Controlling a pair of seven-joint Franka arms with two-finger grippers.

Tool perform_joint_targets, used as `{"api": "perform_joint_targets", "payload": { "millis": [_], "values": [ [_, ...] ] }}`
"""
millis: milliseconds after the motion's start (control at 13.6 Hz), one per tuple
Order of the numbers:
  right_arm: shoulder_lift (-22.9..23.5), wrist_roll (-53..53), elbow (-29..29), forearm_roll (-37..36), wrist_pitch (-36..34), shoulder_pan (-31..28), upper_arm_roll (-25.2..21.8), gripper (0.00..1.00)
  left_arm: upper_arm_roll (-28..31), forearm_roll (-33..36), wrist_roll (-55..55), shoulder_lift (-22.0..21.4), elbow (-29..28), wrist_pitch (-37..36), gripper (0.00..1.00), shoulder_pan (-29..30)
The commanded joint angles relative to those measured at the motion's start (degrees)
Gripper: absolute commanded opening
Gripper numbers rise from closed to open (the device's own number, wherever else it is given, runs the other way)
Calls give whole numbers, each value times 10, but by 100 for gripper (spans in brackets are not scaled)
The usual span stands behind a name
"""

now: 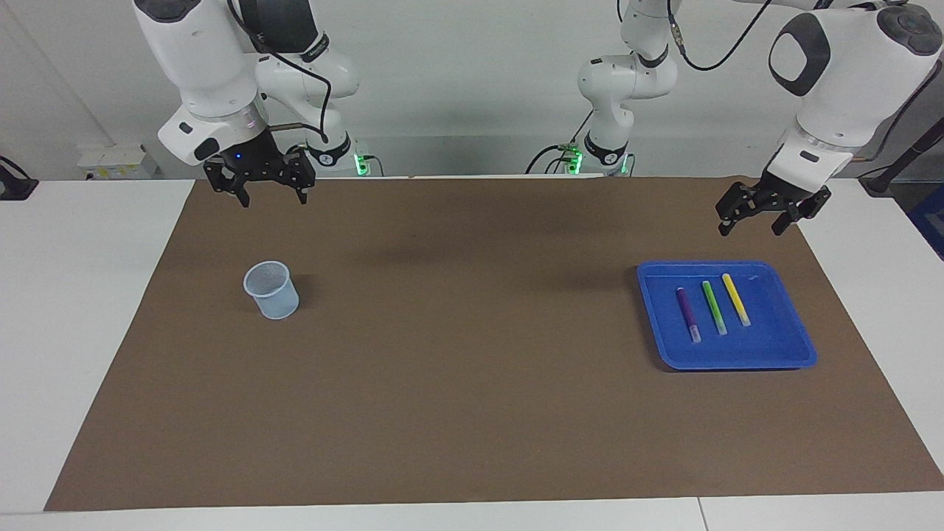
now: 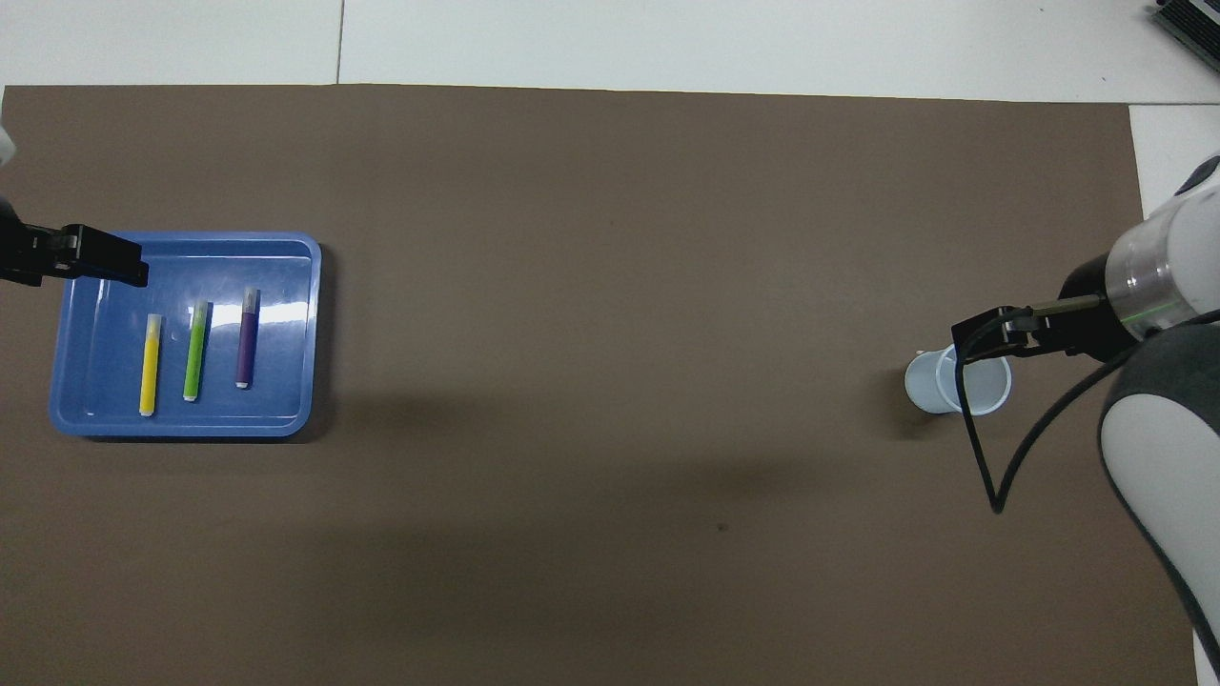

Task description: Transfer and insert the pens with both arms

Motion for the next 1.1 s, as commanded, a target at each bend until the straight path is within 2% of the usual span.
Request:
{"api": "perform_joint_targets", "payload": {
  "millis": [0, 1031],
  "values": [
    [-3, 3, -3, 11, -1, -4, -1, 100, 4, -8, 2, -7, -3, -3, 100, -2],
    [-3, 3, -3, 11, -1, -4, -1, 100, 5, -7, -12, -10, -18, 9, 100, -3]
  ]
}}
